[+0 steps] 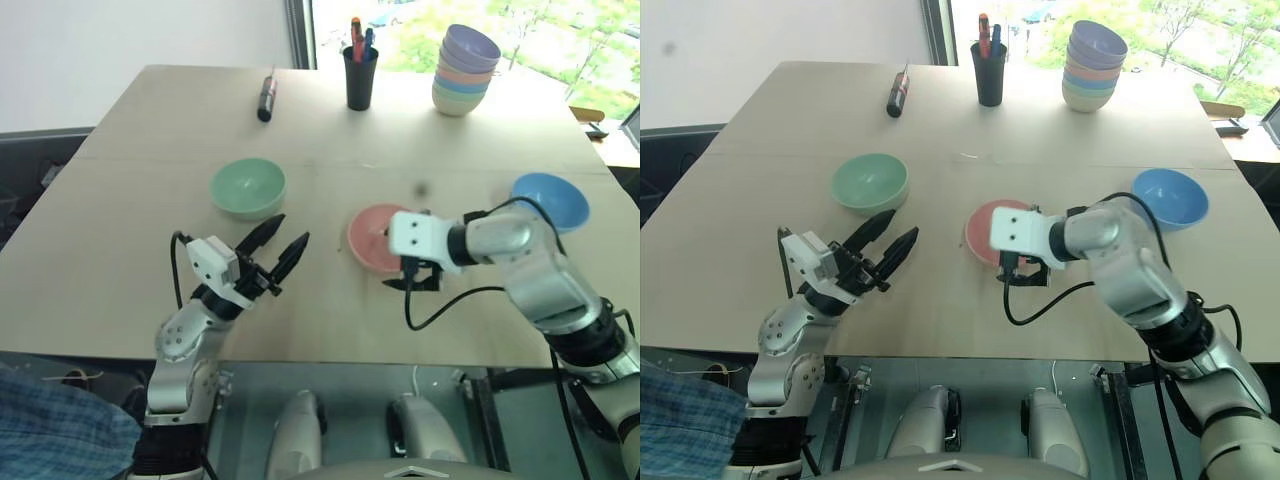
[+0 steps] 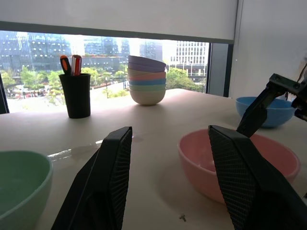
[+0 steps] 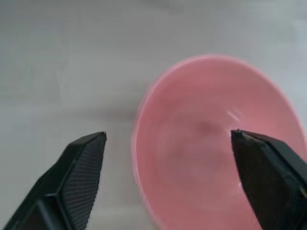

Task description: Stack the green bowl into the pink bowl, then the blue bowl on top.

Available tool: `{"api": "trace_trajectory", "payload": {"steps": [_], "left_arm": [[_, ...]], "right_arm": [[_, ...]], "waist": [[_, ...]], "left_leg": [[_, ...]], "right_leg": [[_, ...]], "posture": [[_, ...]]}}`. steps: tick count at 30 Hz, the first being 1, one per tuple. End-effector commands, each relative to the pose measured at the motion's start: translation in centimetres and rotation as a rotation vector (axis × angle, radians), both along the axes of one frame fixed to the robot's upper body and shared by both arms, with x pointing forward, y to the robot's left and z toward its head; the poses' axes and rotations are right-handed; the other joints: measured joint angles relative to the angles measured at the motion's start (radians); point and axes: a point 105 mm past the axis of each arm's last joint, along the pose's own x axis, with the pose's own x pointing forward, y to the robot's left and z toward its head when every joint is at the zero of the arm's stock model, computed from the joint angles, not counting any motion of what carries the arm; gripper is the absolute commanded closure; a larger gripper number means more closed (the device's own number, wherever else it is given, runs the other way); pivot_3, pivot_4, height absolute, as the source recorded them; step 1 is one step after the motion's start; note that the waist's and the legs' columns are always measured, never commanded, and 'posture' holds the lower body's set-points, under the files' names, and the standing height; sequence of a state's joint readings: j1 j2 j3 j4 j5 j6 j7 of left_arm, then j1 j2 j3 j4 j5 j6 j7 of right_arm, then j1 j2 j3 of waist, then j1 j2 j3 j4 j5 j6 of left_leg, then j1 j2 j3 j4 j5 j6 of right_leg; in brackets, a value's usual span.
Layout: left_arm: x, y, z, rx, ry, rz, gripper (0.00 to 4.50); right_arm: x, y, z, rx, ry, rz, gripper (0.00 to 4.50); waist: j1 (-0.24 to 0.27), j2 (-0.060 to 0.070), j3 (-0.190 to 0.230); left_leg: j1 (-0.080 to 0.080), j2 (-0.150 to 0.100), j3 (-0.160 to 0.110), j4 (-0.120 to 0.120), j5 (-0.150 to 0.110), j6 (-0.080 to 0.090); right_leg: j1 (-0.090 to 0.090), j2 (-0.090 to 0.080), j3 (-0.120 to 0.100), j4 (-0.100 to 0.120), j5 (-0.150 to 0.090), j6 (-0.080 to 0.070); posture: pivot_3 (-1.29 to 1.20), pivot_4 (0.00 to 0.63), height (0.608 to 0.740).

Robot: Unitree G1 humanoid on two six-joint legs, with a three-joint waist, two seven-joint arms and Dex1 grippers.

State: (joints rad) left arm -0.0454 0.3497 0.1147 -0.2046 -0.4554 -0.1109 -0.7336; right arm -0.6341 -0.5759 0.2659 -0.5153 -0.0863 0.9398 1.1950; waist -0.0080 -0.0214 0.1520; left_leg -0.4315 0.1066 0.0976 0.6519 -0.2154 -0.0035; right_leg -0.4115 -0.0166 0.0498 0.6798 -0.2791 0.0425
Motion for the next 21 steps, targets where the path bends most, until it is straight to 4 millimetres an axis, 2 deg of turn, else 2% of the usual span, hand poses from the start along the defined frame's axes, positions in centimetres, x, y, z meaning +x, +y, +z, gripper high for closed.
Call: {"api": "trace_trajectory", "payload": {"steps": [1, 4, 8, 11, 14, 21], "left_arm": [[0.6, 0.9, 1.2, 0.008, -0.021, 0.02, 1.83], [1.9, 1.8, 1.4, 0.029, 0.017, 0.073, 1.83], [4.1, 2.8, 1.0, 0.122, 0.082, 0.143, 1.83], [5.1, 2.8, 0.7, 0.236, 0.089, 0.162, 1.83], [6.9, 3.9, 1.0, 0.34, 0.106, 0.242, 1.83], [9.2, 5.7, 1.5, 0.51, 0.106, 0.36, 1.83]], "right_arm": [[-1.6, -2.6, 3.5, 0.228, 0.056, -0.083, 0.19], [-2.7, -4.7, 5.3, 0.342, 0.072, -0.108, 0.19], [-4.5, -6.0, 7.5, 0.513, 0.038, -0.064, 0.19], [-5.0, -6.8, 8.0, 0.587, 0.013, -0.076, 0.19], [-5.7, -7.2, 8.1, 0.634, -0.022, -0.06, 0.19], [-6.5, -6.9, 8.5, 0.69, -0.096, -0.023, 0.19]], "waist": [[0.0, 0.0, 0.0], [0.0, 0.0, 0.0], [-0.001, 0.0, 0.0], [-0.004, 0.0, 0.0], [-0.003, 0.0, 0.0], [-0.004, -0.001, 0.0]], "left_leg": [[0.0, 0.0, -0.001, 0.0, 0.0, 0.0], [0.0, 0.0, -0.001, 0.0, 0.0, 0.0], [0.0, 0.0, -0.002, 0.0, 0.0, 0.0], [0.0, 0.0, -0.001, 0.0, 0.0, 0.0], [0.0, -0.001, -0.001, -0.001, 0.0, 0.0], [0.0, -0.001, -0.002, -0.001, 0.0, 0.0]], "right_leg": [[0.0, 0.0, -0.001, 0.0, 0.0, 0.0], [0.0, 0.0, -0.001, 0.0, 0.0, 0.0], [0.001, 0.0, -0.001, 0.0, 0.0, 0.0], [0.001, 0.001, -0.001, 0.0, 0.0, 0.0], [0.001, 0.0, -0.001, 0.0, 0.0, 0.0], [0.001, 0.0, -0.001, 0.0, 0.0, 0.0]], "posture": [[0.0, 0.15, 0.74], [0.0, 0.15, 0.74], [0.0, 0.15, 0.74], [0.0, 0.15, 0.74], [0.0, 0.15, 0.74], [0.0, 0.15, 0.74]]}}
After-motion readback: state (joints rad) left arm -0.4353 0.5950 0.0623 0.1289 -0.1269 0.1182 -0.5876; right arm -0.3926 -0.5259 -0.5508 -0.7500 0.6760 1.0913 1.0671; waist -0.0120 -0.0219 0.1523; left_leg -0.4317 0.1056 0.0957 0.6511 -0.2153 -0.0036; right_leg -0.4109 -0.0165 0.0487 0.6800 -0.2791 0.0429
